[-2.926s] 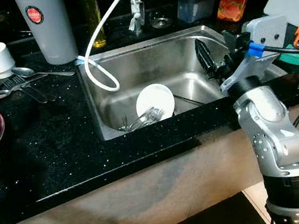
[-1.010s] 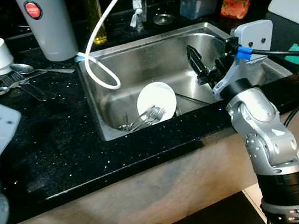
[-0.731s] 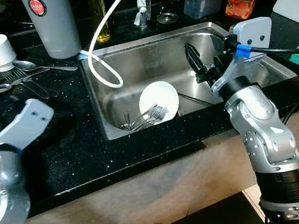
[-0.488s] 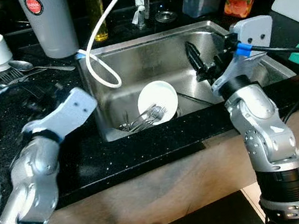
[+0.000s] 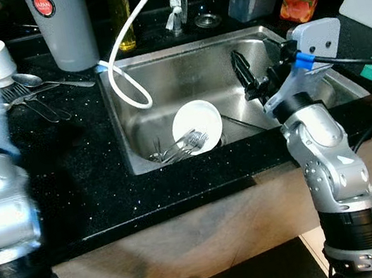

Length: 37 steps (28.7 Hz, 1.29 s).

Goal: Kitchen organization

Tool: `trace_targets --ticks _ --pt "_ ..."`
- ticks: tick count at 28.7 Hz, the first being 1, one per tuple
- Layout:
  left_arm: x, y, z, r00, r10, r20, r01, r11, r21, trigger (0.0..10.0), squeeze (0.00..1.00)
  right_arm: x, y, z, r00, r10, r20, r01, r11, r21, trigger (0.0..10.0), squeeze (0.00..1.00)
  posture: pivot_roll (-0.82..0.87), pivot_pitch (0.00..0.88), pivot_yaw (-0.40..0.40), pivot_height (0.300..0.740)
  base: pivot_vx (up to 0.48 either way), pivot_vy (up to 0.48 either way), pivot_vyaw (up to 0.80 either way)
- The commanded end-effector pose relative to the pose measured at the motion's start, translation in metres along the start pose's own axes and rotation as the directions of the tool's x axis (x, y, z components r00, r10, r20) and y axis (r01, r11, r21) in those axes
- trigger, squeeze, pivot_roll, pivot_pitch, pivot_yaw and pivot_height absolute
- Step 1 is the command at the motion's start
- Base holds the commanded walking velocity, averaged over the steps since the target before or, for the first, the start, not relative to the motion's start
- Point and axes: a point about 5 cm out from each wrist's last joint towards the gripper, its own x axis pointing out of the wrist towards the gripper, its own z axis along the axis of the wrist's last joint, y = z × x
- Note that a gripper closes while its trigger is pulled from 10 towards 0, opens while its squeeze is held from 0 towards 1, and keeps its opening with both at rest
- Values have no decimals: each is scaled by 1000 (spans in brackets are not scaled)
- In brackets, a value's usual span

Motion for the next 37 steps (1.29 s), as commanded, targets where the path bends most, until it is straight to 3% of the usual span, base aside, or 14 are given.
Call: trace_targets --ticks 1,4,5,6,7,10,14,16,17,25,27,30,33,37 --pt "6 6 -4 999 7 -31 -8 999 -37 10000 0 1 -1 -2 1000 -6 2 6 1000 3 10000 0 147 92 -31 740 0 0 0" --pt "0 -11 8 980 -165 107 168 986 -19 10000 0 1 -2 -3 1000 -13 1 13 1000 8 10000 0 148 91 -31 740 0 0 0" --pt "-19 -36 19 900 -353 256 349 935 64 10000 0 0 -4 -5 999 -47 -6 47 999 14 10000 0 141 92 -27 740 0 0 0" --pt "-19 -36 19 900 -353 256 349 935 64 10000 0 0 -4 -5 999 -47 -6 47 999 14 10000 0 141 92 -27 740 0 0 0" --pt "-28 -46 21 857 -430 283 423 902 89 10000 0 0 -6 -6 997 -72 -9 72 997 13 10000 0 141 92 -27 740 0 0 0" --pt "-63 -81 25 662 -671 334 693 718 70 10000 0 -3 -21 -9 976 -217 -4 217 976 -11 10000 0 121 84 -22 740 0 0 0" --pt "-90 -102 32 509 -765 394 827 562 22 10000 0 -9 -33 -12 942 -335 3 335 939 -78 10000 0 112 79 -19 740 0 0 0" --pt "-113 -123 32 412 -814 409 898 438 -34 10000 0 -18 -41 -17 919 -394 -5 390 912 -127 10000 0 93 71 -13 740 0 0 0" --pt "-119 -129 31 391 -828 403 912 409 -44 10000 0 -20 -43 -18 913 -408 -7 403 906 -129 10000 0 85 68 -11 740 0 0 0" --pt "-138 -153 28 345 -833 433 929 369 -32 10000 0 -24 -47 -17 904 -427 2 424 897 -128 10000 0 64 63 0 740 0 0 0" --pt "-144 -160 27 312 -843 437 939 344 -6 10000 0 -24 -46 -17 904 -427 9 425 896 -128 10000 0 57 60 4 740 0 0 0" --pt "-144 -161 26 312 -845 435 941 339 -17 10000 0 -24 -43 -16 906 -423 16 422 898 -125 10000 0 51 59 5 740 0 0 0" --pt "-137 -163 23 355 -838 414 928 370 -47 10000 0 -25 -42 -15 908 -418 26 418 900 -125 10000 0 47 54 7 740 0 0 0" --pt "-136 -164 21 363 -837 409 927 371 -65 10000 0 -25 -41 -14 911 -411 36 412 903 -119 10000 0 47 51 5 740 0 0 0"
